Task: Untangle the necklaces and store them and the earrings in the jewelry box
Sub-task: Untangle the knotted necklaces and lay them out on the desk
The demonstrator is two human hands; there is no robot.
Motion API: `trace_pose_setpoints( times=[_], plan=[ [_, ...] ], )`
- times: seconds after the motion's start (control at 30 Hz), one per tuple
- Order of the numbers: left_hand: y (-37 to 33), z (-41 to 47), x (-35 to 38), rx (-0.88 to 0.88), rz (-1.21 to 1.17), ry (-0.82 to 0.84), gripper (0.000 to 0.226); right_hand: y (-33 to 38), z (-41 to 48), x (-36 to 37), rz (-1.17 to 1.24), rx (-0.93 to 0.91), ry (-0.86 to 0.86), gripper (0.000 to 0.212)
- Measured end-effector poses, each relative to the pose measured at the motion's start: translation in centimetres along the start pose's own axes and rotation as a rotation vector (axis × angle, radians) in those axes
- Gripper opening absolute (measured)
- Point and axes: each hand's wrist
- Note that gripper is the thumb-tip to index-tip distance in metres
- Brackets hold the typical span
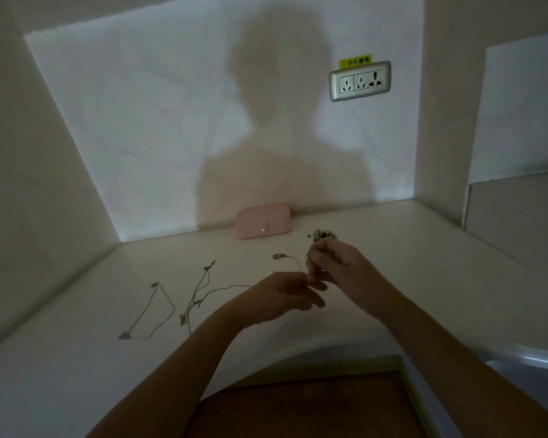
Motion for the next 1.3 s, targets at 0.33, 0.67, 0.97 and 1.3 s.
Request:
trace_pose_setpoints(
  times=[0.33,0.67,0.97,1.3],
  plan=[
    [2.3,-0.8,-2.5,-0.055,-0.401,-0.307,0.025,2.7,5.0,-5.3,0.087,0.013,-0.341,0.019],
    [5.3,-1.8,-4.9,-0.167,-0.939,-0.294,0.024,1.9,8.1,-7.1,0.239,0.135,-0.494,0.018],
    [6.0,-2.6,-5.8,-0.287,-0.39,-0.407,0.019,0.5,8.1,-4.3,0.281,0.157,-0.315,0.014],
    [3.1,-3.4,-6.2,-0.052,-0.566,-0.377,0.023,2.2,7.3,3.5,-0.34,-0.026,0.167,0.008]
  ],
)
Point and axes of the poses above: each hand's wrist, its own z-axis towards the middle knuckle, its own x-axis out of the palm, y = z × x, and after that the axes turned 5 degrees about -x, right-handed
